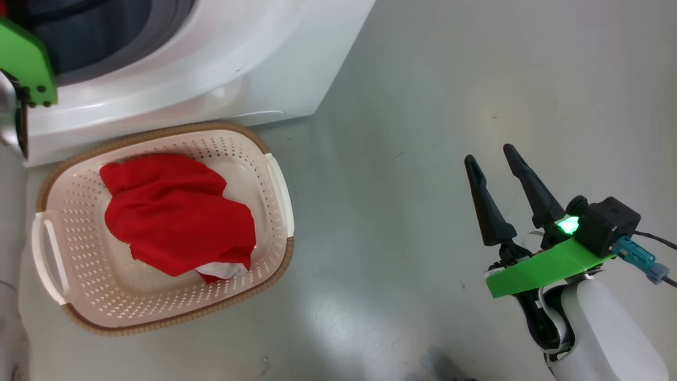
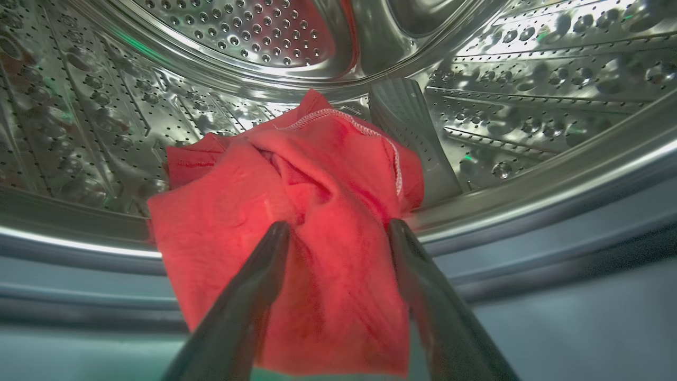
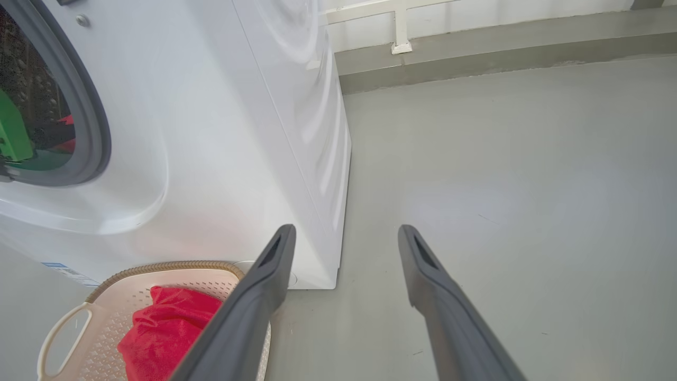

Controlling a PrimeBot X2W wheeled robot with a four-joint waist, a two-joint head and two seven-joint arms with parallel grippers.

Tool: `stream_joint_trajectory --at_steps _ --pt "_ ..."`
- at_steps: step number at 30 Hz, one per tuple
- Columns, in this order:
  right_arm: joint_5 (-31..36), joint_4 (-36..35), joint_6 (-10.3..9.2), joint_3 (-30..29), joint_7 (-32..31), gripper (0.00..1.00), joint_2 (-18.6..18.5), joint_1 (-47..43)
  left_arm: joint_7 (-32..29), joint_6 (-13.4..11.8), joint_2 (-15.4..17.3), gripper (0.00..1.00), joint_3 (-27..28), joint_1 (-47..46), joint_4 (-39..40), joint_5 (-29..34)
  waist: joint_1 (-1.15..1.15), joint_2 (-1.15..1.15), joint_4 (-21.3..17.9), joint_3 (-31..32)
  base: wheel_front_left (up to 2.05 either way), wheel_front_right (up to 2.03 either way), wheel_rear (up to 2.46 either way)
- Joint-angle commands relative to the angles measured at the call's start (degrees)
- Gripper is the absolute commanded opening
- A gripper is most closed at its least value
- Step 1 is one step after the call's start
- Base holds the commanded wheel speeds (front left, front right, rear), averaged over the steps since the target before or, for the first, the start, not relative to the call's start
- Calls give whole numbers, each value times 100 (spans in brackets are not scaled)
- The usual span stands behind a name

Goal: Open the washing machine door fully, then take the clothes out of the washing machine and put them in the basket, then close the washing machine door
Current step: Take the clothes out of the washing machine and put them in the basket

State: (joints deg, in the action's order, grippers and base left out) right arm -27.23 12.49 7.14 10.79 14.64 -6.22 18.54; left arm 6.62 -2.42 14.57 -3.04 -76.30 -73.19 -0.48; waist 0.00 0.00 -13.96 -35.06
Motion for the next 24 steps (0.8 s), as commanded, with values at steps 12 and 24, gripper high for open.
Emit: stream_joint_trajectory --at_steps 12,24 --pt "-10 -118 35 130 36 100 38 -23 38 -119 376 0 -82 -27 -17 -2 0 0 -71 54 0 0 0" --pt "17 -125 35 20 36 100 21 -149 808 80 116 0 231 422 257 -550 0 0 107 420 0 0 0"
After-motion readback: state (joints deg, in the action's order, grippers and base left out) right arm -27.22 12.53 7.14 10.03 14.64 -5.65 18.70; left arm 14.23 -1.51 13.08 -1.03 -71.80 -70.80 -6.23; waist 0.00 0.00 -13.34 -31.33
